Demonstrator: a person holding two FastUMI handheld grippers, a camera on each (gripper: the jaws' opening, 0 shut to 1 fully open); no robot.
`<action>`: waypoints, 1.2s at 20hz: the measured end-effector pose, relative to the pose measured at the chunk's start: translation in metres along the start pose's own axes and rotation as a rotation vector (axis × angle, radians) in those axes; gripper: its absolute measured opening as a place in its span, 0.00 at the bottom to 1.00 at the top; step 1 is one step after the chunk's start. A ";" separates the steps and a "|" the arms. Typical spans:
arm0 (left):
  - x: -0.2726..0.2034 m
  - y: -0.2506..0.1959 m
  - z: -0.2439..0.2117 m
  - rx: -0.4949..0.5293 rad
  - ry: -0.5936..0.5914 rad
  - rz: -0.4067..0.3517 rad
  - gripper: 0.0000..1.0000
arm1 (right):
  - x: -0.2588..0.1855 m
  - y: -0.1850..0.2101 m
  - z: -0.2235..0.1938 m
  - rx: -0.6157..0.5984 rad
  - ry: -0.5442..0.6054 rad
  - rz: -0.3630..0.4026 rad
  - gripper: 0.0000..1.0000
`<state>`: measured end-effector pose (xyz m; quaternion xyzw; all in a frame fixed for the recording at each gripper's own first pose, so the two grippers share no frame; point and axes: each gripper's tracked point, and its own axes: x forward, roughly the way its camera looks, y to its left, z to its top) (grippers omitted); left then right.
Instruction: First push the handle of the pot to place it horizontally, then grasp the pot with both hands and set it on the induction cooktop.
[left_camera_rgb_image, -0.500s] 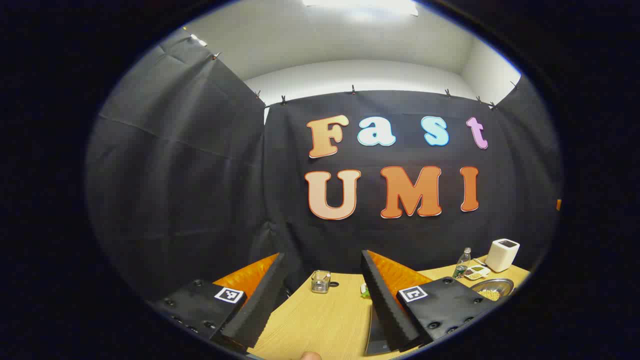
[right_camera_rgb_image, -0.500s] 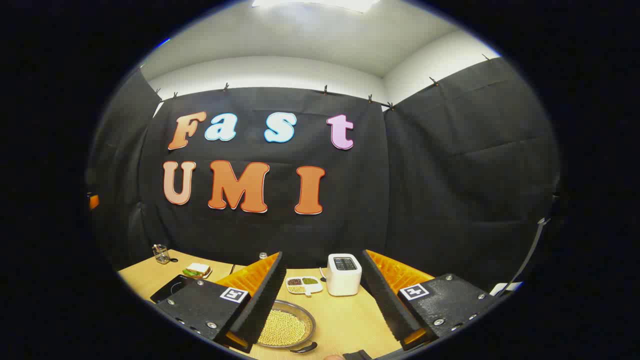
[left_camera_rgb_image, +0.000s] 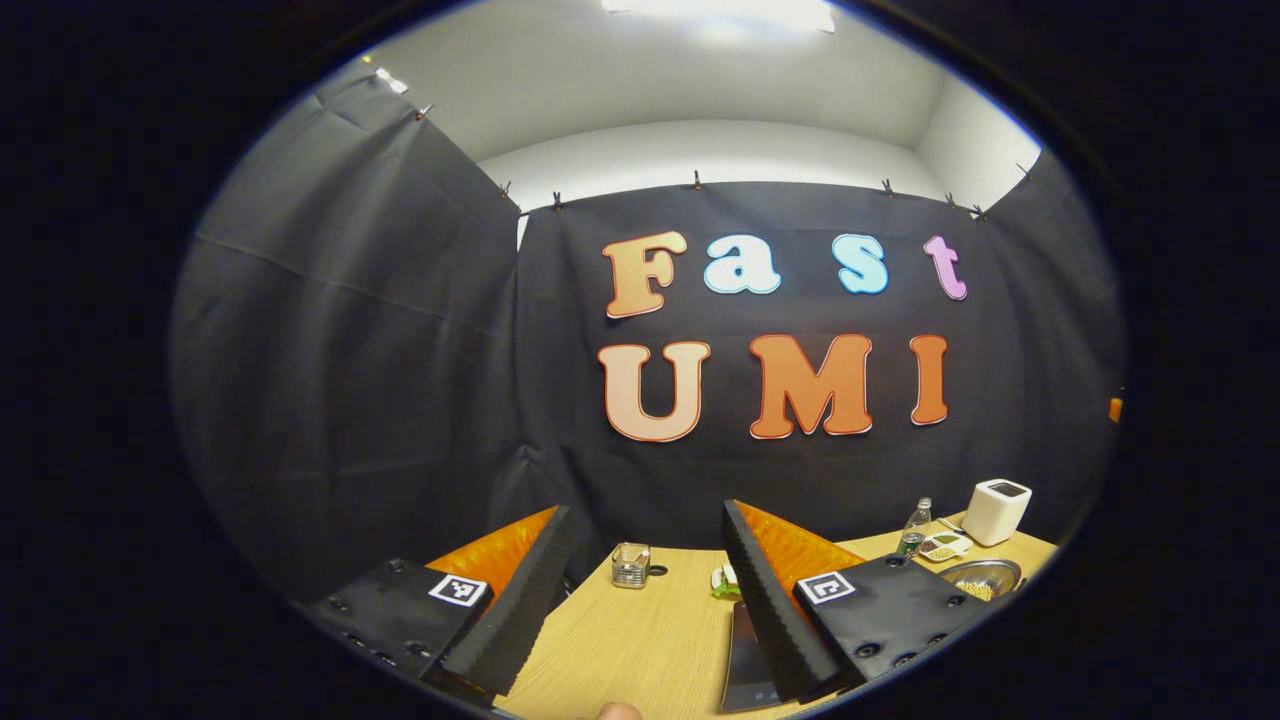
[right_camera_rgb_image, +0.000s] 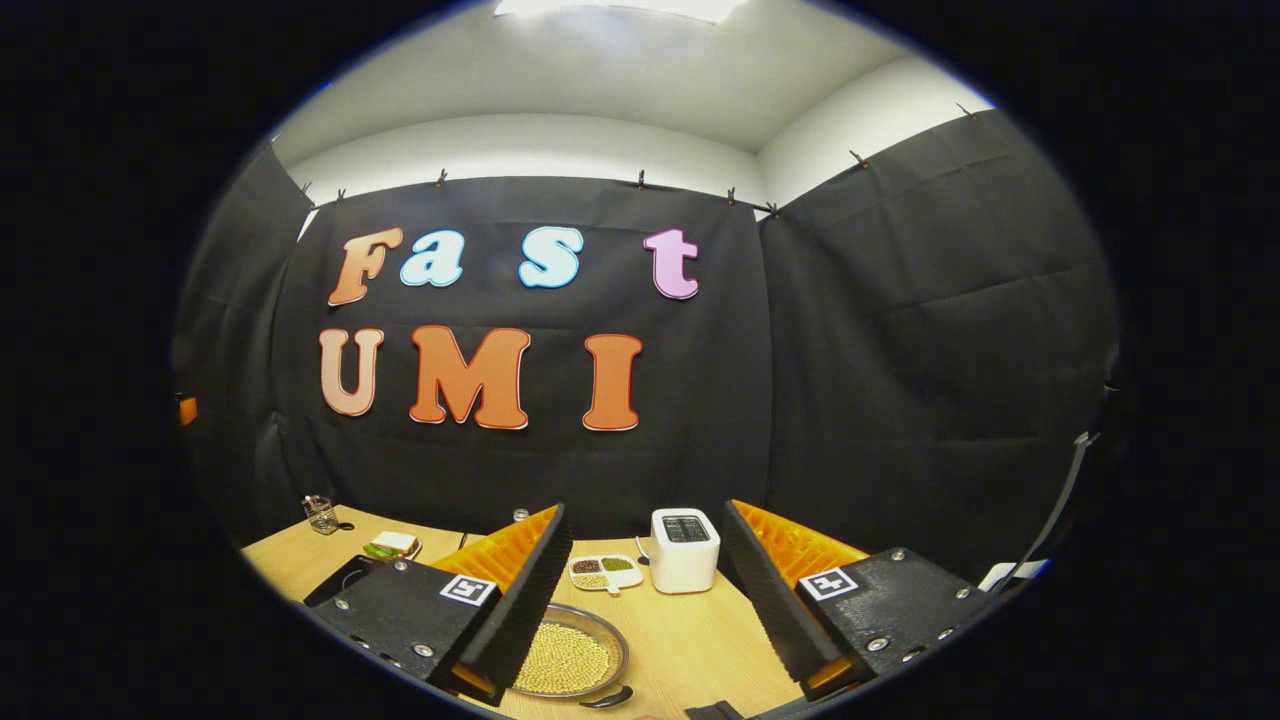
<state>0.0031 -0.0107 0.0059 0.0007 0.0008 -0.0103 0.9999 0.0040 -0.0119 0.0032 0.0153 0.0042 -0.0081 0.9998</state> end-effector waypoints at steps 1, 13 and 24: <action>0.000 -0.001 0.000 -0.001 0.003 -0.003 0.99 | 0.001 -0.001 0.000 -0.002 -0.003 -0.003 0.95; -0.002 0.003 0.004 0.004 0.008 -0.003 0.97 | -0.005 0.007 -0.008 0.013 0.013 0.039 0.79; -0.006 0.002 0.001 -0.008 0.015 -0.008 0.97 | -0.013 0.033 -0.052 0.023 0.115 0.145 0.18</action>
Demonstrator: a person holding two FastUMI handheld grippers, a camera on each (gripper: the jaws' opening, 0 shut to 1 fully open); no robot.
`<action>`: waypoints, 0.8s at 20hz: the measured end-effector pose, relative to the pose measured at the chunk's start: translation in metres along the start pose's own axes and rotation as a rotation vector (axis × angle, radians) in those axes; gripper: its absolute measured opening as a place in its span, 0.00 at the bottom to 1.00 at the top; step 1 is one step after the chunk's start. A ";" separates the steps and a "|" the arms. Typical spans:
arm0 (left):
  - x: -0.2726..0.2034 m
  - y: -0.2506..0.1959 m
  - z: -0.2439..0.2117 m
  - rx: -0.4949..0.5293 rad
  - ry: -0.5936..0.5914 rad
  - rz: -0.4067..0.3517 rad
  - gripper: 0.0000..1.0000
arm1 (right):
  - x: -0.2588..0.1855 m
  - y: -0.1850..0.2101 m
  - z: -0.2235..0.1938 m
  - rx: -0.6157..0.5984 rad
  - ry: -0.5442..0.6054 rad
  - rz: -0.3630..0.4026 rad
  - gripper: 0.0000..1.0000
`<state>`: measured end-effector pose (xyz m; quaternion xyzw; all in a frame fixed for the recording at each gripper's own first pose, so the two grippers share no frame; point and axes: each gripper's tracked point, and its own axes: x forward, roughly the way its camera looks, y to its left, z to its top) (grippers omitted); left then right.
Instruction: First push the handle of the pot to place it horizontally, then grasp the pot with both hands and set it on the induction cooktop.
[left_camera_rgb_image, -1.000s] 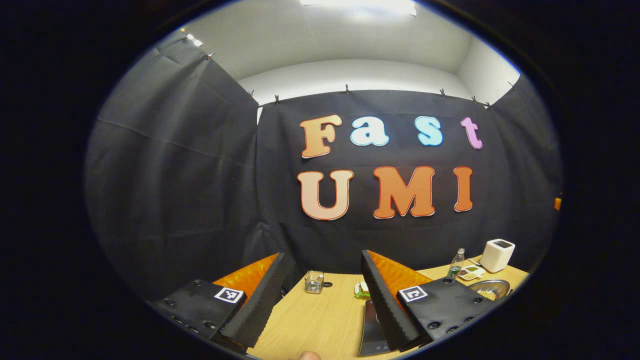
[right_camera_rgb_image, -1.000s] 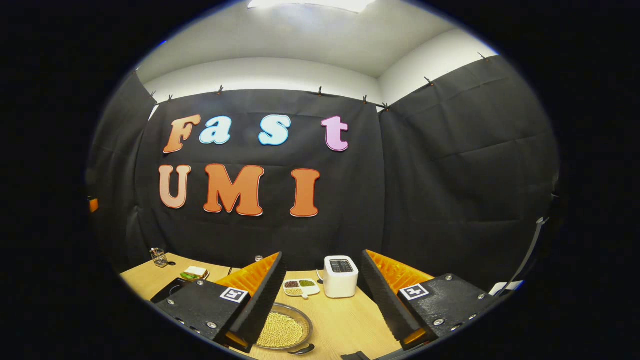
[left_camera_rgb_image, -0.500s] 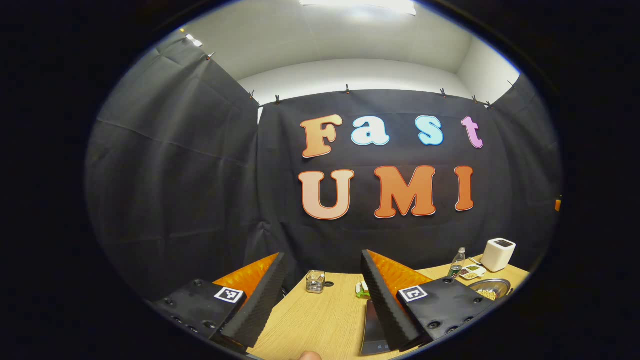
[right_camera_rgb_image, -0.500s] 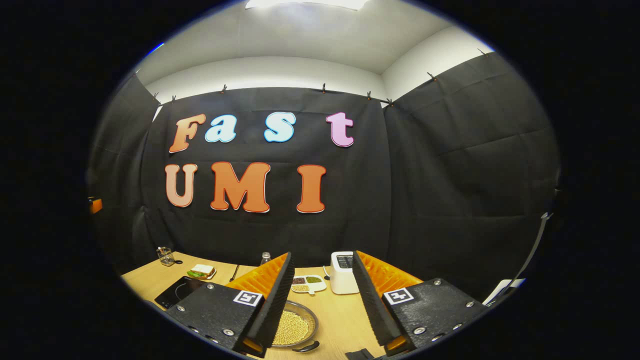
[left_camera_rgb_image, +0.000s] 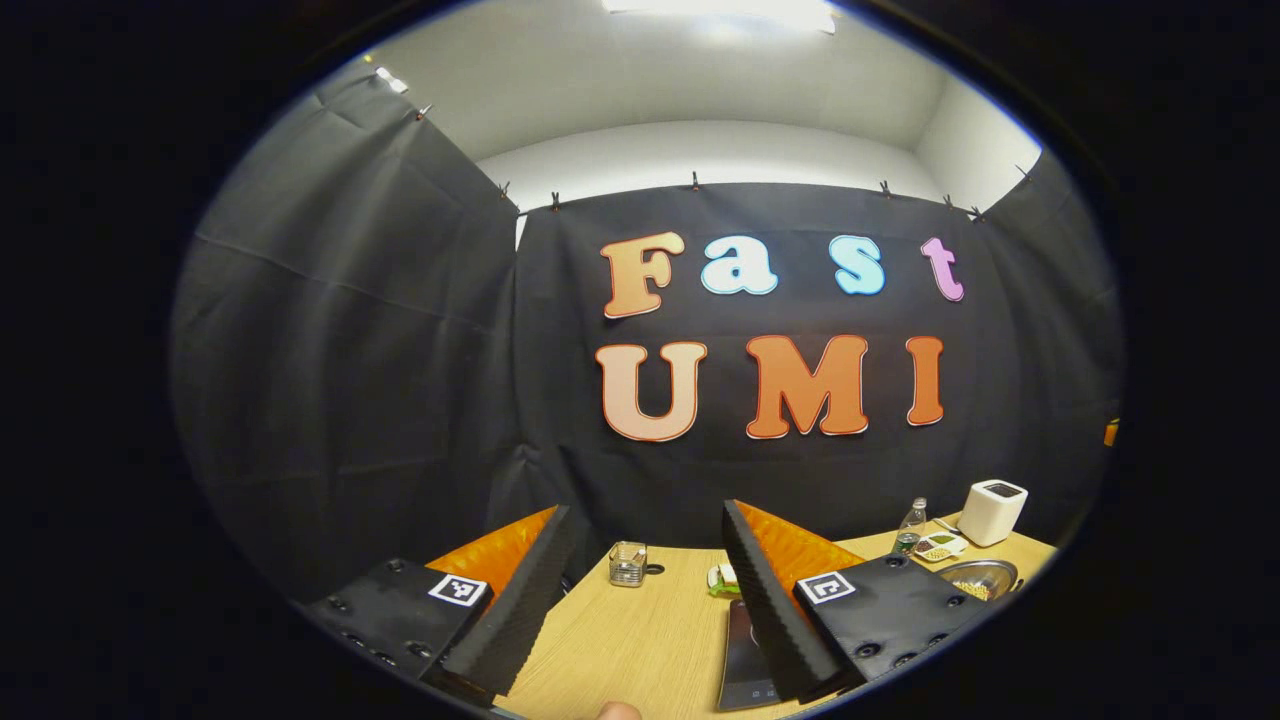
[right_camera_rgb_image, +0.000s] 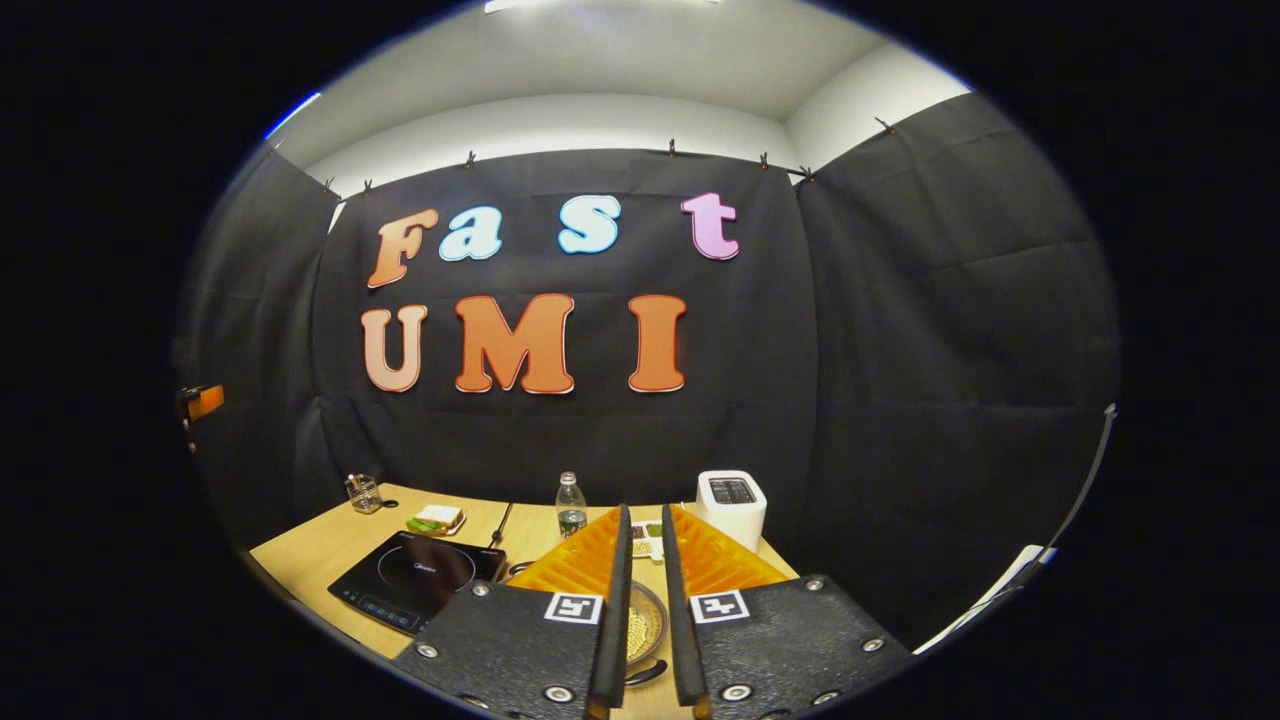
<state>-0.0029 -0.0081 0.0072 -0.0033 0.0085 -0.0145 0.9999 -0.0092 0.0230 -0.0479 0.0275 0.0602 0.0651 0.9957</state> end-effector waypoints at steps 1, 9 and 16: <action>0.000 0.001 0.000 -0.001 0.004 0.000 0.97 | 0.002 0.001 -0.004 -0.004 0.008 0.002 0.16; 0.001 0.002 -0.001 -0.004 0.002 0.002 0.97 | 0.012 0.008 -0.061 -0.020 0.128 0.015 0.00; 0.003 0.005 -0.009 -0.008 0.022 0.012 0.99 | 0.022 0.018 -0.133 -0.008 0.288 0.044 0.00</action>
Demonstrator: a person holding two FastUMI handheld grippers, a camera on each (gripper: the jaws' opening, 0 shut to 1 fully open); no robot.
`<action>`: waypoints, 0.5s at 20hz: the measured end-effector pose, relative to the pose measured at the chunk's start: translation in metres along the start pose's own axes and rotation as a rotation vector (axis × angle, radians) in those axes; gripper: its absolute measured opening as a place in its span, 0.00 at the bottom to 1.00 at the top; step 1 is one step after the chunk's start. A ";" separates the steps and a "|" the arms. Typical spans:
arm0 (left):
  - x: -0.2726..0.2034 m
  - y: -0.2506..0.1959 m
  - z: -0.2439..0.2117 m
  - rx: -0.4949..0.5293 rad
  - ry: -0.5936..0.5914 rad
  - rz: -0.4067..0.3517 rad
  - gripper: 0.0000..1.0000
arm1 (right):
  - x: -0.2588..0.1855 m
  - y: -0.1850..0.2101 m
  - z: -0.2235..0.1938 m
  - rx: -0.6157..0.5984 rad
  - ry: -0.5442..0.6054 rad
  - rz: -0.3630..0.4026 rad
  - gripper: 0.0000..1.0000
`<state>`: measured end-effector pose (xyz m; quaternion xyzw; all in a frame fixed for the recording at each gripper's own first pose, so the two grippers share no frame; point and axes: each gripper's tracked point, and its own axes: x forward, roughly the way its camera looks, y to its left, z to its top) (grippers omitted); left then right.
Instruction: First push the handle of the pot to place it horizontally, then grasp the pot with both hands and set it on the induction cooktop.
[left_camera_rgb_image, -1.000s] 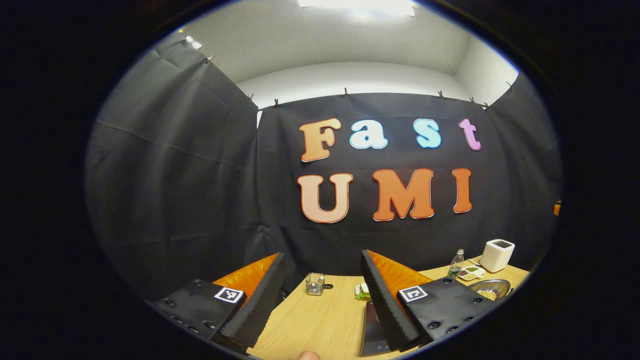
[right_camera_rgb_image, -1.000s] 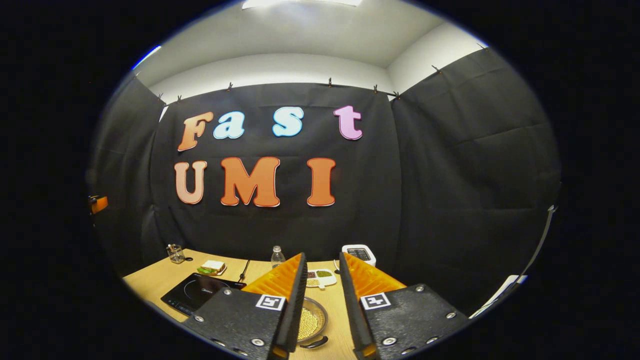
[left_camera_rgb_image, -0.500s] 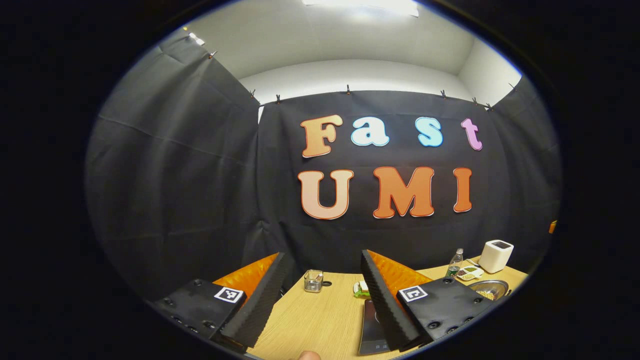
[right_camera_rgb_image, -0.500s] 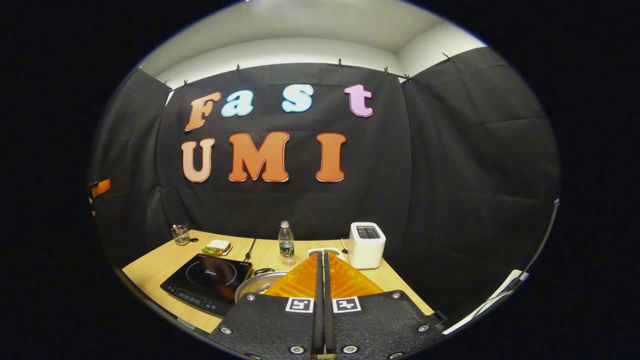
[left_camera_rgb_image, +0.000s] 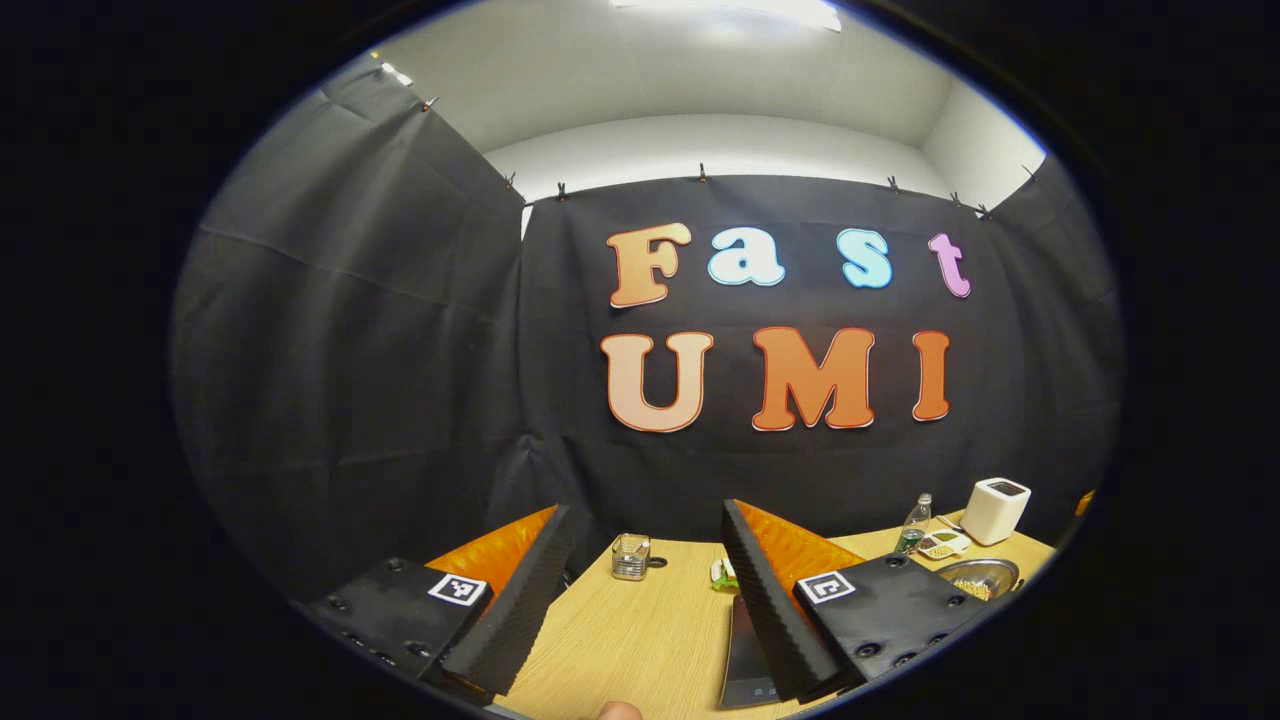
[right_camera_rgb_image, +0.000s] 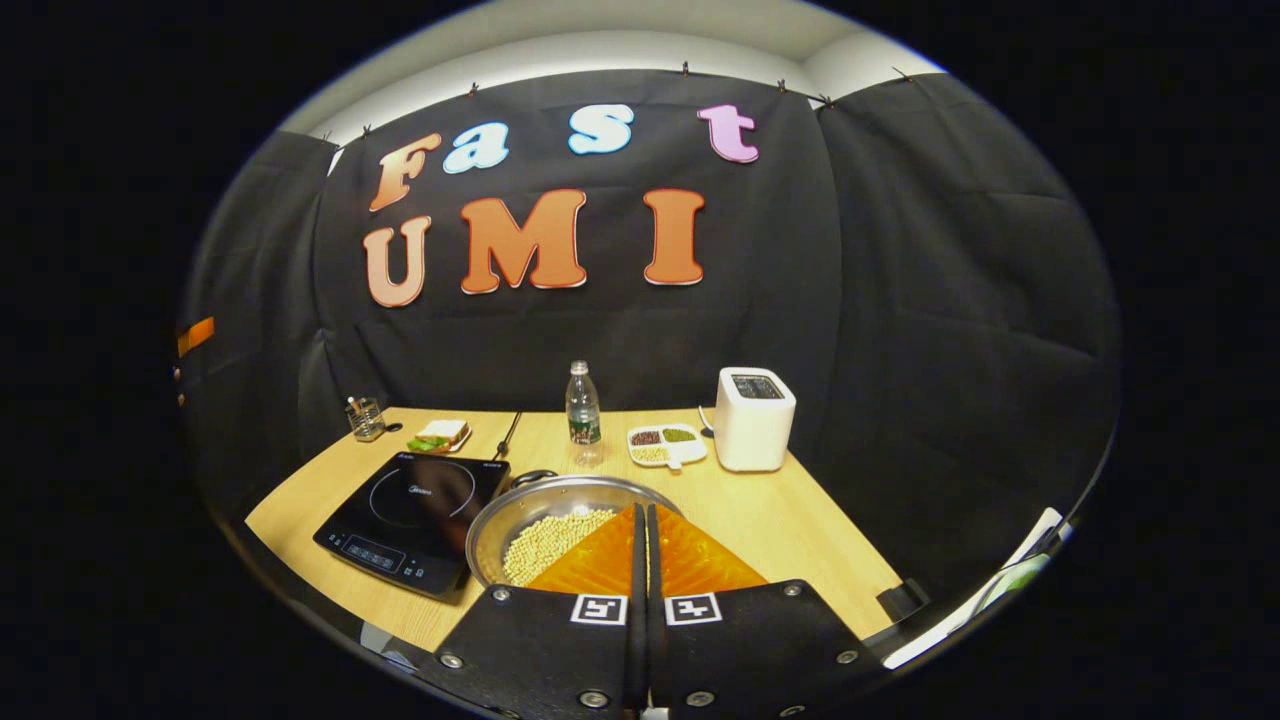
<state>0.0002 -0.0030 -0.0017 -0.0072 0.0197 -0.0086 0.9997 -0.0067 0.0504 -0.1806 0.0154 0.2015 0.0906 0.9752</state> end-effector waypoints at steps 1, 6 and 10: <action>0.000 -0.001 0.000 0.001 0.003 -0.001 0.99 | 0.003 0.002 -0.011 0.002 0.028 0.007 0.00; 0.001 -0.002 -0.002 0.006 0.004 -0.004 0.99 | 0.017 0.018 -0.065 0.001 0.165 0.052 0.00; 0.002 -0.005 -0.007 0.011 0.013 -0.007 0.99 | 0.023 0.027 -0.104 -0.015 0.261 0.084 0.00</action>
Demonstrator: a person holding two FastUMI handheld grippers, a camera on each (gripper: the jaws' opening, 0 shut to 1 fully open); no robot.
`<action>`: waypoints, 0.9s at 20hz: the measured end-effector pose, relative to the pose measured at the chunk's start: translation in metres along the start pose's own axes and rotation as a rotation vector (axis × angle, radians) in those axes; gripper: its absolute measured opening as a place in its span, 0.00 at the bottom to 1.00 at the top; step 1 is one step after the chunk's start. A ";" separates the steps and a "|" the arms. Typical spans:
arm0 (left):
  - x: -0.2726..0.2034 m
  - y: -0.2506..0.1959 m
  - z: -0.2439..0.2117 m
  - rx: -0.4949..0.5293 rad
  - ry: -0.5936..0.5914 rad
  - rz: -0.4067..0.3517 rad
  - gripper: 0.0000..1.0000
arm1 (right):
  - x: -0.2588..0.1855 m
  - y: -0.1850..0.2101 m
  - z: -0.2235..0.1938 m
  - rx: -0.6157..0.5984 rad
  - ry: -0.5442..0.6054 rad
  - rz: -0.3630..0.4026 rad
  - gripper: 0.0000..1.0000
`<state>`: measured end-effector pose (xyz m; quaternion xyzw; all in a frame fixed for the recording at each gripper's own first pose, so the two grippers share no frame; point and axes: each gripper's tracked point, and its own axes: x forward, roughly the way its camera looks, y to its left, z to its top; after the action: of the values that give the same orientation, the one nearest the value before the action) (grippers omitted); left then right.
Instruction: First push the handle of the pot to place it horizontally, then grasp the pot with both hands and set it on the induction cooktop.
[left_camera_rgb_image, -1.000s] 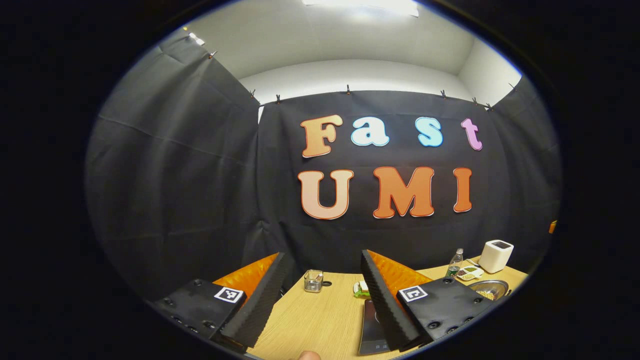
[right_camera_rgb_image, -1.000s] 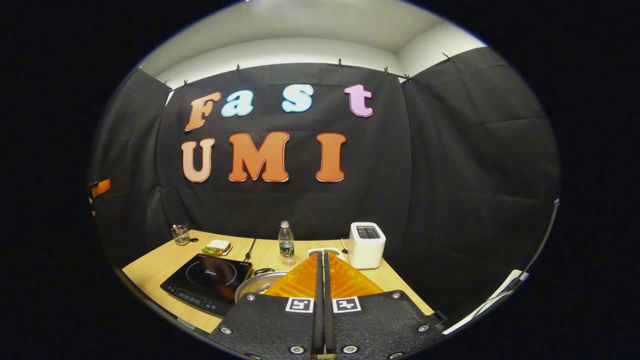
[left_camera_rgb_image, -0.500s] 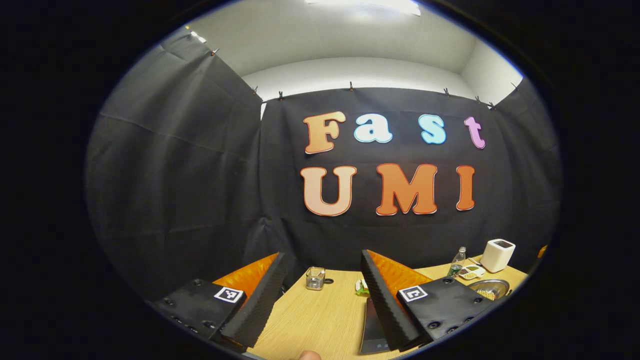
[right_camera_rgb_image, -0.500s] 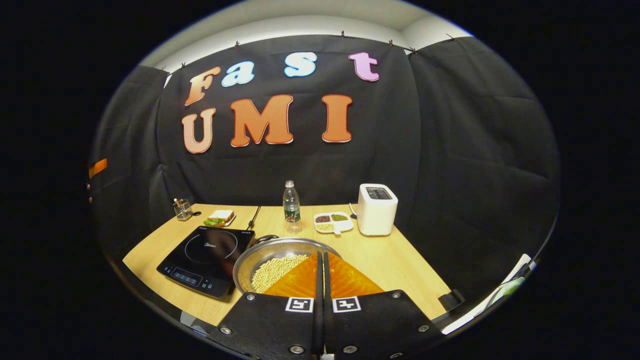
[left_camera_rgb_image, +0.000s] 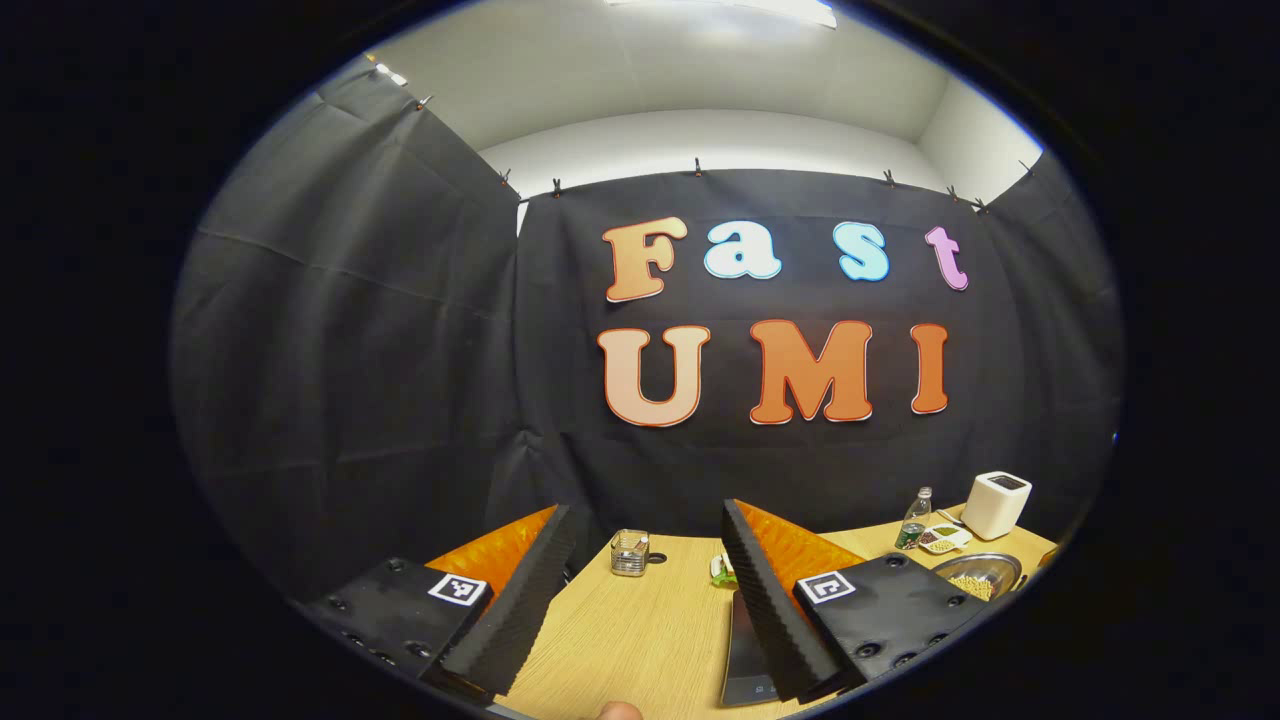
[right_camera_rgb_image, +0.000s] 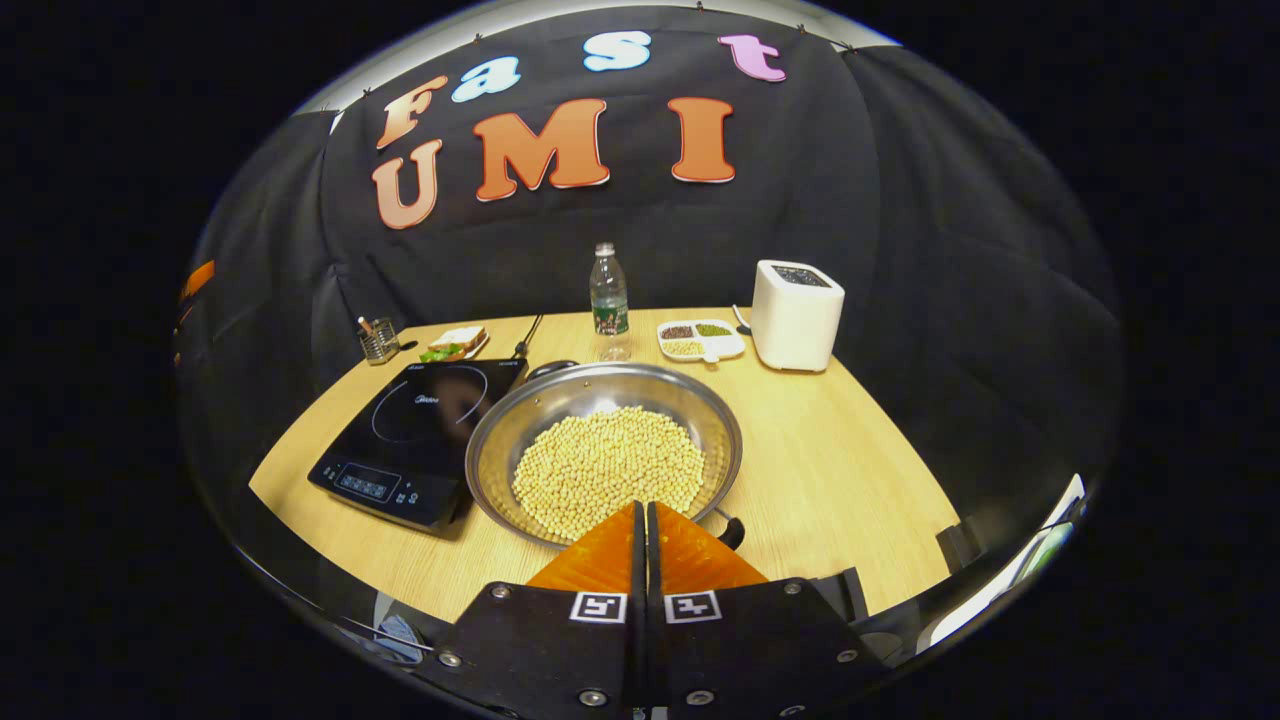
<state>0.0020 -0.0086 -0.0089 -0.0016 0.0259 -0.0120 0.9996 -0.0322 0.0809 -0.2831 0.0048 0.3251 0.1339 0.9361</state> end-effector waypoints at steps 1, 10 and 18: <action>0.000 0.000 0.000 -0.001 0.000 0.000 0.99 | 0.003 0.002 -0.008 -0.001 0.021 0.009 0.00; -0.002 -0.002 -0.003 -0.002 0.002 0.002 0.99 | 0.034 0.014 -0.067 0.007 0.182 0.051 0.00; 0.001 -0.009 -0.007 0.004 0.011 -0.008 0.99 | 0.049 0.007 -0.065 0.081 0.197 0.034 0.00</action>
<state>0.0023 -0.0178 -0.0159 0.0003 0.0315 -0.0160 0.9994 -0.0363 0.0946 -0.3637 0.0351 0.4203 0.1365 0.8964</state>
